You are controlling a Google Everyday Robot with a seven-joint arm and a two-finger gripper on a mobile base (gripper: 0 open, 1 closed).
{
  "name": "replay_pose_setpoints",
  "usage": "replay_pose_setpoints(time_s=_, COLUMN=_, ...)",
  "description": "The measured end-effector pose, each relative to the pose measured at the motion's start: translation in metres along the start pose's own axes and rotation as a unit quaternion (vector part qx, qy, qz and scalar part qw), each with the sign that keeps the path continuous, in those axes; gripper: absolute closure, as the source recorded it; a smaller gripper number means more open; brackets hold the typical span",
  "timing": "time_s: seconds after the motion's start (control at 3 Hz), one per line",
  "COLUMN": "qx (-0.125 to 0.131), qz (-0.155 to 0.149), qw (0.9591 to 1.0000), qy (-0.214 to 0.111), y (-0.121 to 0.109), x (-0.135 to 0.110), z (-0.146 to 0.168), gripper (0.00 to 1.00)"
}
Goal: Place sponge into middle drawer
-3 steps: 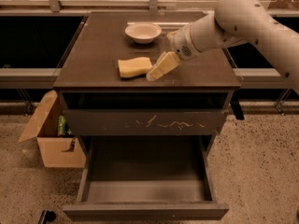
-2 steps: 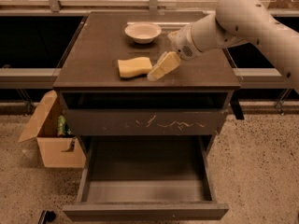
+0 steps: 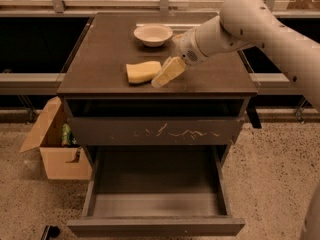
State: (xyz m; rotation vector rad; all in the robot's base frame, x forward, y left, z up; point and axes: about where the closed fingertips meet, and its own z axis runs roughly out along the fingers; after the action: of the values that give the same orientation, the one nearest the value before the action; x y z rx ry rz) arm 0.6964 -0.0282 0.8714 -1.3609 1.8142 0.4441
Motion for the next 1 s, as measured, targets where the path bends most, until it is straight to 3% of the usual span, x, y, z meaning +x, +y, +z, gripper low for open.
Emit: replay_pose_setpoints(time_s=1.0, qx=-0.020, qz=0.007, qw=0.9995, qy=-0.025, y=-0.004, x=0.004, z=0.038, gripper=0.03)
